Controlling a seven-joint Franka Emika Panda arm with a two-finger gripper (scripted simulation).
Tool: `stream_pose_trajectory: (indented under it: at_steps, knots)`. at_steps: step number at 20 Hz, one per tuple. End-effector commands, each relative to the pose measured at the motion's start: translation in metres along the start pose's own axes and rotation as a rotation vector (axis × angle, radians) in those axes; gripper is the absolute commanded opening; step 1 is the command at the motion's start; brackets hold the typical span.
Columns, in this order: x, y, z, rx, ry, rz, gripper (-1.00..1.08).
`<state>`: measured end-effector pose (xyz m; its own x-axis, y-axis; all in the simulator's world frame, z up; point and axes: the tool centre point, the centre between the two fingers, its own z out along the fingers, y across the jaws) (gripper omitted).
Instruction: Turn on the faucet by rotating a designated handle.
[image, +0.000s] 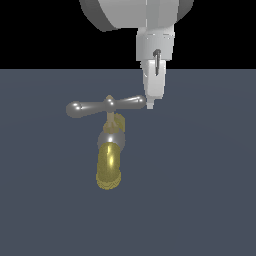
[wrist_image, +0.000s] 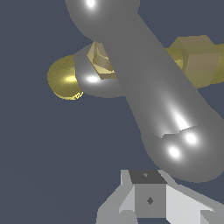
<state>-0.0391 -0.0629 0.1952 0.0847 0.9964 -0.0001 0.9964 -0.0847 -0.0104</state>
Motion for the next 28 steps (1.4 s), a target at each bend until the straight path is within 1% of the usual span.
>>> stream_pose_trajectory:
  at_steps: [1,21,22,23,28]
  knots:
    - [0.010,0.008,0.000,-0.003,0.000,-0.009,-1.00]
    - [0.056,0.069,-0.002,-0.010,0.000,-0.017,-1.00]
    - [0.056,0.069,-0.002,-0.010,0.000,-0.017,-1.00]
    - [0.029,0.065,0.000,-0.004,-0.009,0.021,-1.00]
    - [0.067,0.070,-0.001,-0.006,-0.006,0.008,-1.00]
